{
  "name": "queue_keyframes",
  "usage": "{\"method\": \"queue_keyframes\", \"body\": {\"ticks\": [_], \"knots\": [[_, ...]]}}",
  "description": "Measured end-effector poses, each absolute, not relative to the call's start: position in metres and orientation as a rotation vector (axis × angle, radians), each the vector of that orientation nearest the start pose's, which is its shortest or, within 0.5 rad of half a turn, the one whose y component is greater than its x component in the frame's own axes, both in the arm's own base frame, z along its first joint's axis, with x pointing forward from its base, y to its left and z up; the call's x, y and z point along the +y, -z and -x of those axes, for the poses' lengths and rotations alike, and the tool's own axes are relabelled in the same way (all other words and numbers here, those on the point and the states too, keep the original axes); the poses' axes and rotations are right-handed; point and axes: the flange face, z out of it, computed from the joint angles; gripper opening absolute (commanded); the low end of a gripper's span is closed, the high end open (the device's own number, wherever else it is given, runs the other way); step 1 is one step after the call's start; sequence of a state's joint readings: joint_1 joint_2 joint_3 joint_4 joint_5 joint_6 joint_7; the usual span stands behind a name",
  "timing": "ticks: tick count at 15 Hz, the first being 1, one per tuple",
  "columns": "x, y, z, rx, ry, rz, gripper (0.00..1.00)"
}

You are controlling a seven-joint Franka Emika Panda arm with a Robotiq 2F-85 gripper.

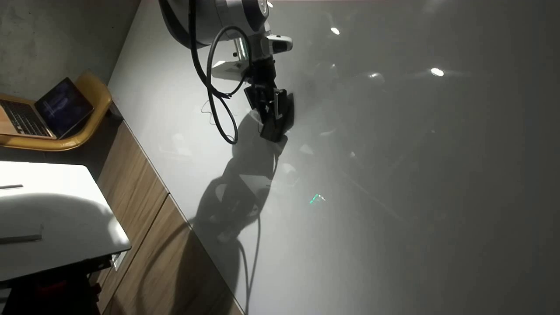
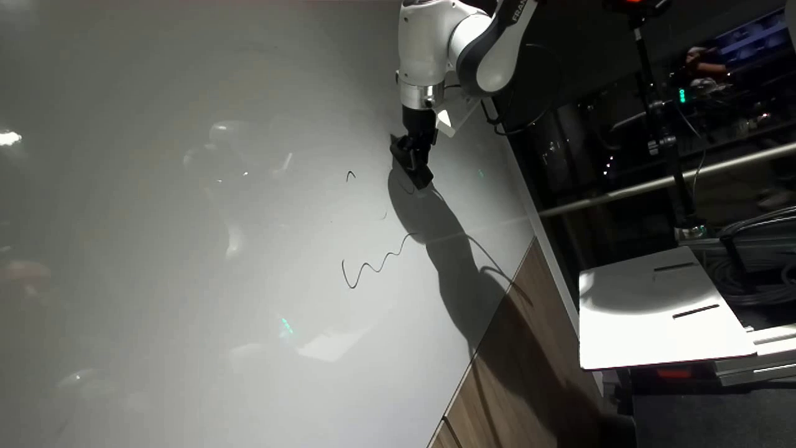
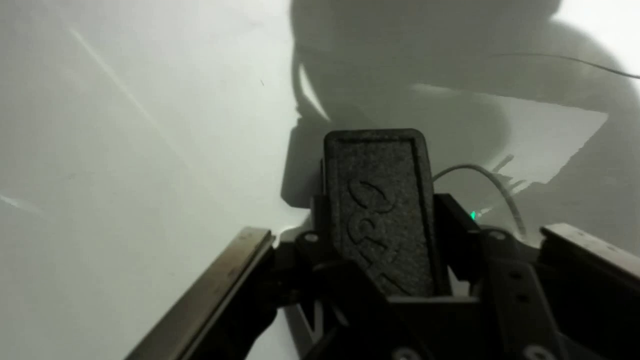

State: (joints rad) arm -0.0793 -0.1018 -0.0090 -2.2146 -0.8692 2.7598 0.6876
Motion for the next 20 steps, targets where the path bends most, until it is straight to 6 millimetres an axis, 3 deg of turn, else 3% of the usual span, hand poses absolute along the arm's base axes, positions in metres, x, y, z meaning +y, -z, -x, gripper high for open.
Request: {"method": "queue_keyframes", "body": {"ticks": [8, 12, 16, 20], "knots": [[0.052, -0.487, -0.559, -0.044, 1.138, 3.304, 0.29], [0.112, -0.492, -0.56, -0.169, 1.101, 3.262, 0.29], [0.171, -0.508, -0.556, -0.289, 1.108, 3.2, 0.29], [0.195, -0.521, -0.556, -0.37, 1.095, 3.186, 0.29]]}}
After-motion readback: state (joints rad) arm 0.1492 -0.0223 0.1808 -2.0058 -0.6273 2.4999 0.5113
